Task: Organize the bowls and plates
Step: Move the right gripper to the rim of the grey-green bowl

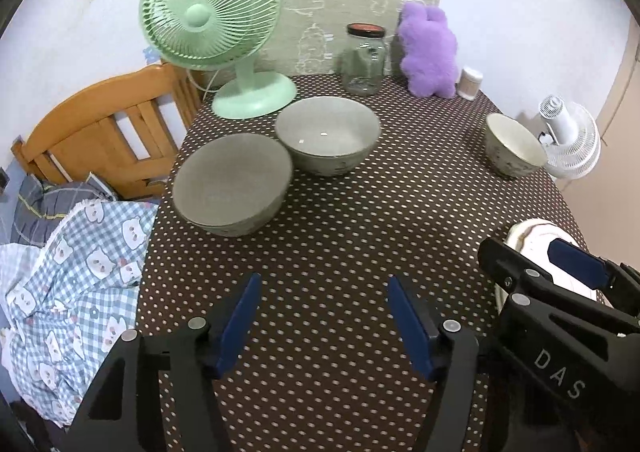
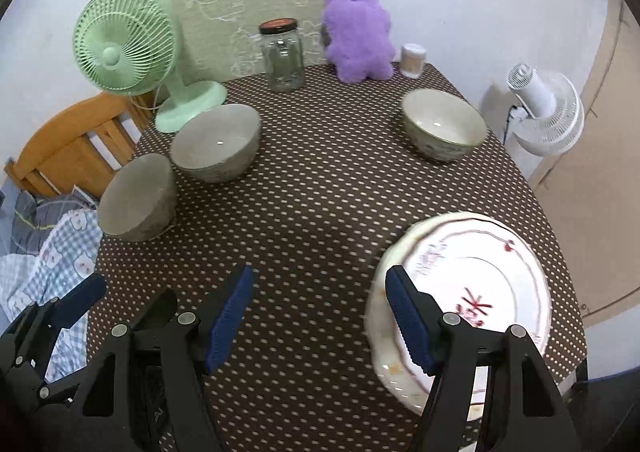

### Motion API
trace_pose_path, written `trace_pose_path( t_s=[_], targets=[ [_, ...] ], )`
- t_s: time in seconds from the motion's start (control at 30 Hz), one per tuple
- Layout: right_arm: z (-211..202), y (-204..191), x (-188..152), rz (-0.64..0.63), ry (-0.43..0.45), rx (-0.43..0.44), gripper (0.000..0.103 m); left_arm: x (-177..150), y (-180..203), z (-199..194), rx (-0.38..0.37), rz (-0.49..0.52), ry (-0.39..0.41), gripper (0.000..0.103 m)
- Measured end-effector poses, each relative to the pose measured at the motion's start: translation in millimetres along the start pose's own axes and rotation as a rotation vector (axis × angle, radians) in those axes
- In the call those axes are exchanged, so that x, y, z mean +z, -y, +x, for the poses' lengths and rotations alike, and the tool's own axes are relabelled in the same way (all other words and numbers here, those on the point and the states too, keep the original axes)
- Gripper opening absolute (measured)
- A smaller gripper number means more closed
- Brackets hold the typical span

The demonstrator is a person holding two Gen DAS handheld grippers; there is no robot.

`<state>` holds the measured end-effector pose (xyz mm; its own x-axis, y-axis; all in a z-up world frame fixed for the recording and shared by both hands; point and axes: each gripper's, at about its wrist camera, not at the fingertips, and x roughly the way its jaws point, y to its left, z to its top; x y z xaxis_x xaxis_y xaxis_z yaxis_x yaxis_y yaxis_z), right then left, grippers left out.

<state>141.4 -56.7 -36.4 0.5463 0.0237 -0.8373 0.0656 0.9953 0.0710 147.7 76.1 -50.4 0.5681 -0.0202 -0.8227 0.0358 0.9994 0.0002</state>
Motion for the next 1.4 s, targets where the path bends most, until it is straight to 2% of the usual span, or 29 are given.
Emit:
trace_pose_path(
  t_s=[0.27,0.43,0.97,1.4],
  targets=[
    [17.3,-39.6,17.1,-0.03,0.009,0.006,0.072,13.4,-35.4,17.7,0.037,-0.048,0.009,0.056],
    [32.1,-64.9,30.2,-0.044,0.01,0.019,0.068,25.2,-54.7,32.9,0.044,-0.054,0.014,0.045],
    [83.7,-121.6,66.4,-0.041,-0.004,0.04,0.067,61.9,-109.6,81.5,0.123,-0.042,0.004,0.045],
    [132.8,-147.4,77.6,-0.041,-0.086,0.074,0.054,66.7,-131.2,120.3,0.145,-0.059,-0.059,0.045]
  ],
)
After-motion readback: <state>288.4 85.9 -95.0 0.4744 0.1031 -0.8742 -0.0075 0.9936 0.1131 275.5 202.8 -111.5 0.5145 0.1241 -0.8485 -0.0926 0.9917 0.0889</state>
